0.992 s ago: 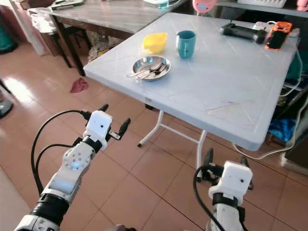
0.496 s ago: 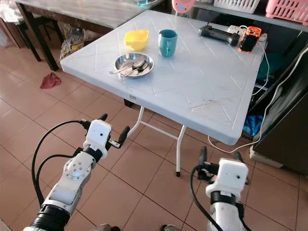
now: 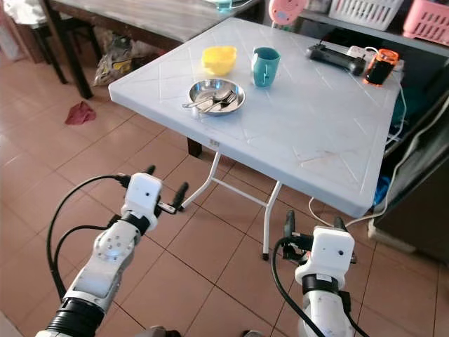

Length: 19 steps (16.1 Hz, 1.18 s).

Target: Setting the table

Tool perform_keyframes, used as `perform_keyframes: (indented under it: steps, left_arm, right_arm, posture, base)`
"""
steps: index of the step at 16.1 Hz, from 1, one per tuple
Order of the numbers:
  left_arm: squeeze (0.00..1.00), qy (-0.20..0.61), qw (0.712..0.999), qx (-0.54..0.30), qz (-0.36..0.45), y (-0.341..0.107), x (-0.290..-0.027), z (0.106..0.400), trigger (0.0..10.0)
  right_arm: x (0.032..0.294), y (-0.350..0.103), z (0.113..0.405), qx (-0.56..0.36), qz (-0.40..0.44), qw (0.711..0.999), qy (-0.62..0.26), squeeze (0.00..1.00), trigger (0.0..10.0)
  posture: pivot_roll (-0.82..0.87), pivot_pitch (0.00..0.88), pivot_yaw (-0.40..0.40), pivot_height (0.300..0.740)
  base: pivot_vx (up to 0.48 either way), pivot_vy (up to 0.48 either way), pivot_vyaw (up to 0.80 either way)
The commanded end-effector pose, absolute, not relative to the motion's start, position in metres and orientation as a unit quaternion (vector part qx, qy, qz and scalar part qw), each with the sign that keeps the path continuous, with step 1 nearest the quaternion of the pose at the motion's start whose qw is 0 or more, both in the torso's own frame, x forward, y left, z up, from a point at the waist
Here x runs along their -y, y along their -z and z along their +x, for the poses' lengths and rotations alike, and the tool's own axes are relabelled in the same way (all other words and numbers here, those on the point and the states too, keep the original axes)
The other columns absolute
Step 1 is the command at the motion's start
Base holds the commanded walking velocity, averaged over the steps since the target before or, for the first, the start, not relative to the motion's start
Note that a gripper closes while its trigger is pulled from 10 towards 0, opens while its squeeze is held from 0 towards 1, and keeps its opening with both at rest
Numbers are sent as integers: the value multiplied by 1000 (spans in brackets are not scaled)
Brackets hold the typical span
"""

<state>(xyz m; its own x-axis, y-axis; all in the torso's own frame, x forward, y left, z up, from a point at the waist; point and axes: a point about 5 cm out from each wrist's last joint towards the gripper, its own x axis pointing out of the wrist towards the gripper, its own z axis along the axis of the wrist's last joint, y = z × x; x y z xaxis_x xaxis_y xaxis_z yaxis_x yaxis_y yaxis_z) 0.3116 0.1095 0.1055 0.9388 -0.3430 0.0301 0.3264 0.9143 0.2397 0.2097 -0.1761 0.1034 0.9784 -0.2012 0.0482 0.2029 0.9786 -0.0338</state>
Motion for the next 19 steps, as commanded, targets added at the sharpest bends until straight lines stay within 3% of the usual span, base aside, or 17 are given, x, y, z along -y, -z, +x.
perform_keyframes:
  steps: [1,6,19]
  left_arm:
    - [0,182,976,38,114,-108,-102,312,10000]
    - [0,190,974,41,120,-110,-101,313,10000]
    - [0,225,967,61,107,-117,-91,307,10000]
  right_arm:
    - [182,-106,207,22,-26,993,112,0,10000]
    - [181,-105,206,23,-24,992,119,0,10000]
    - [182,-103,204,18,-26,991,129,0,10000]
  posture:
    - [17,133,-30,714]
    - [20,133,-15,714]
    - [30,149,-17,714]
  base:
    - [0,311,0]
    - [0,348,0]
    - [21,0,0]
